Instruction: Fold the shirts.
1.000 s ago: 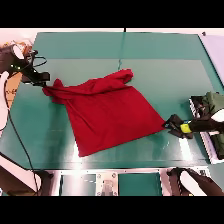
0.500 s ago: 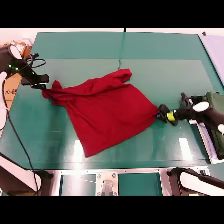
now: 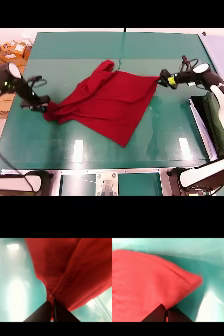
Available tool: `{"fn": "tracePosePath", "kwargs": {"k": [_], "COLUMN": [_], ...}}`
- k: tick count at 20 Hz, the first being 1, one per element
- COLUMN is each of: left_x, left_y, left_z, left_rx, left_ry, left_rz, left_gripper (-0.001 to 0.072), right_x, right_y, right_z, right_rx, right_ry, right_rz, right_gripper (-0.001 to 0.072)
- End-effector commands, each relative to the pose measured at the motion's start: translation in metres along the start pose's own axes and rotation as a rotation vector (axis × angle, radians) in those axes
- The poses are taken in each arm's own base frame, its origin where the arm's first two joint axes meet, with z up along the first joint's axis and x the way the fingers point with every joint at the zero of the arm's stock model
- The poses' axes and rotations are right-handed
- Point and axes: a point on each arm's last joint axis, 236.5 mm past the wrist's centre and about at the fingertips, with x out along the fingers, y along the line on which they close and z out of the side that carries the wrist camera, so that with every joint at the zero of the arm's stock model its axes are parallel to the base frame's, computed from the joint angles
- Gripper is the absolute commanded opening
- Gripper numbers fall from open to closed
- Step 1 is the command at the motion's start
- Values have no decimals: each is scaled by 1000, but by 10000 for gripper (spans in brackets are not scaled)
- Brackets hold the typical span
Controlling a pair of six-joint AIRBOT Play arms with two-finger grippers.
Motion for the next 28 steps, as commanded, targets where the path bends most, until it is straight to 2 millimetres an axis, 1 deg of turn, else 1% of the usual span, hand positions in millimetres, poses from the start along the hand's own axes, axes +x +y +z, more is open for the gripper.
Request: {"fn": "tracePosePath", "kwargs": {"k": [1,2,3,4,6,7,8,9,10,11,12,14,15,16,17,18,19,20,21,22,23,24,25,26,27,28], "left_x": [33,39,44,46,42,38,32,24,14,1,-11,-39,-50,-56,-58,-55,-51,-47,-45,-46,-48,-50,-50,-50,-50,-49], "left_y": [-30,-37,-39,-38,-36,-34,-32,-31,-30,-28,-25,-13,-4,4,12,18,19,17,7,-5,-15,-21,-22,-23,-23,-24], "left_z": [-55,-59,-60,-58,-46,-40,-33,-26,-17,-7,2,18,24,26,26,25,24,23,23,24,25,25,26,26,24,22], "left_rx": [-59,-73,-82,-75,-65,-60,-53,-44,-36,-27,-27,-36,-41,-52,-58,-49,-26,7,36,65,99,127,125,123,125,126], "left_ry": [12,0,-6,-12,-60,-82,-105,-131,-160,-198,-232,-305,-338,-357,-363,-356,-343,-327,-321,-323,-328,-338,-340,-339,-332,-325], "left_rz": [-132,-164,-177,-174,-165,-154,-140,-132,-122,-110,-106,-100,-96,-97,-97,-95,-94,-104,-144,-195,-237,-257,-265,-265,-267,-270], "left_gripper": [22,22,22,22,23,24,27,218,466,487,487,487,487,487,487,487,487,487,487,487,487,487,487,487,487,487], "right_x": [20,23,25,24,14,5,-3,-12,-21,-29,-36,-47,-54,-59,-65,-70,-74,-76,-76,-73,-68,-60,-49,-39,-29,-22], "right_y": [15,15,16,16,12,10,3,-4,-12,-18,-23,-26,-27,-27,-28,-30,-32,-34,-36,-37,-37,-36,-32,-25,-17,-8], "right_z": [19,18,16,16,17,14,8,0,-7,-15,-19,-28,-38,-53,-74,-103,-137,-176,-218,-258,-290,-317,-339,-356,-365,-368], "right_rx": [-31,-27,-26,-27,-13,1,31,58,72,85,97,110,102,97,99,115,127,144,158,173,189,195,188,190,177,155], "right_ry": [71,77,82,81,88,114,152,196,236,279,301,294,281,268,257,263,296,346,405,462,503,528,544,545,530,508], "right_rz": [38,38,37,38,40,46,45,44,44,46,46,39,22,9,2,-12,-18,-24,-25,-22,-20,-17,1,19,38,55], "right_gripper": [11,11,11,11,12,60,175,116,14,12,12,12,12,12,13,62,202,386,509,509,509,509,508,503,502,493]}}
